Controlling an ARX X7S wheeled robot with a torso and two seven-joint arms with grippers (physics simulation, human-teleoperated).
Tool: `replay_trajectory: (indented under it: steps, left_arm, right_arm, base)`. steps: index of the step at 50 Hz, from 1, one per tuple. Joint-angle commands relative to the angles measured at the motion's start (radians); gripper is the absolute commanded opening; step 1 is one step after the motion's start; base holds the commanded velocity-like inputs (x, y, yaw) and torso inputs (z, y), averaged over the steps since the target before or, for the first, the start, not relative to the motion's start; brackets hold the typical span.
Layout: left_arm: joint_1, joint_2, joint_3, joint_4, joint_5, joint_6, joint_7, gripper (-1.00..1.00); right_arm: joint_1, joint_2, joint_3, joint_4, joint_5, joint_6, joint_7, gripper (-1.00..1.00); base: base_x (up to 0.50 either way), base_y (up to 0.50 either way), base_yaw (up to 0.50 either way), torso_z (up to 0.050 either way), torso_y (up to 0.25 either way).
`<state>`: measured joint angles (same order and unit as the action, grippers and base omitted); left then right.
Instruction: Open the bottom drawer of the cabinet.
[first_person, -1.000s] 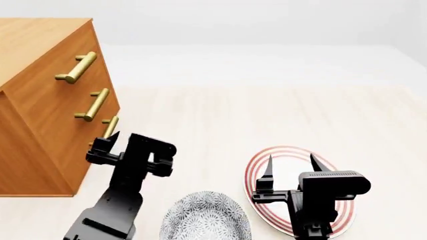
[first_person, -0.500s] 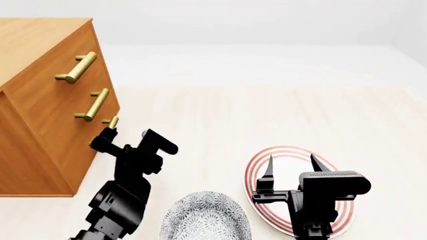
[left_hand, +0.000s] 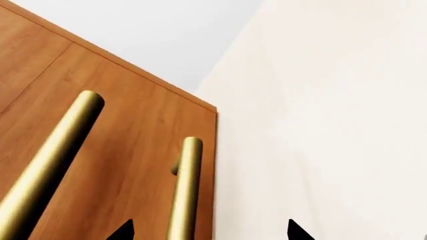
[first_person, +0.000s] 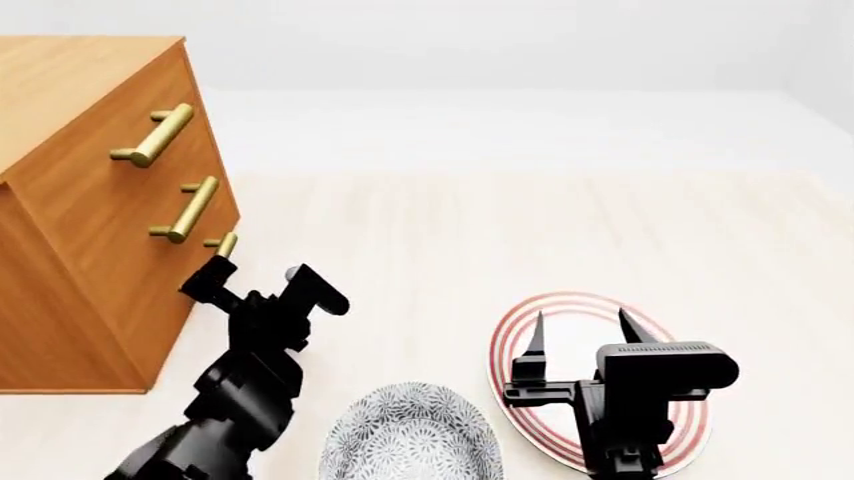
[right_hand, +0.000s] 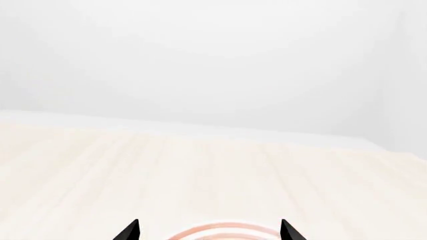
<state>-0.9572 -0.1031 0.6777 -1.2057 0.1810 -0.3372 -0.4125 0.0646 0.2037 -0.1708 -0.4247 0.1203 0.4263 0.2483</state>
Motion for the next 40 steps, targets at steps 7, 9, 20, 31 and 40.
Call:
replay_trajectory:
  steps: [7, 9, 20, 31, 40]
  left_arm:
    - [-0.034, -0.009, 0.088, -0.103, -0.072, -0.003, -0.036, 1.00]
    - [-0.036, -0.012, 0.097, -0.103, -0.083, -0.011, -0.041, 1.00]
    - [-0.037, -0.018, 0.142, -0.103, -0.134, -0.043, -0.049, 1.00]
    - [-0.044, -0.021, 0.166, -0.103, -0.162, -0.084, -0.049, 1.00]
    - [-0.055, -0.026, 0.174, -0.103, -0.172, -0.120, -0.049, 1.00]
  right_arm:
    - [0.004, 0.006, -0.009, 0.003, 0.009, -0.002, 0.007, 1.00]
    - [0.004, 0.006, -0.011, 0.004, 0.009, -0.003, 0.008, 1.00]
    - [0.000, 0.010, -0.014, 0.007, 0.014, -0.009, 0.013, 1.00]
    - [0.001, 0.014, -0.014, 0.009, 0.022, -0.013, 0.017, 1.00]
    - [-0.001, 0.017, -0.020, 0.008, 0.024, -0.015, 0.021, 1.00]
  base:
    - [0.00, 0.00, 0.00, 0.000, 0.000]
    - [0.00, 0.00, 0.00, 0.000, 0.000]
    - [0.00, 0.00, 0.00, 0.000, 0.000]
    - [0.00, 0.00, 0.00, 0.000, 0.000]
    - [0.00, 0.00, 0.00, 0.000, 0.000]
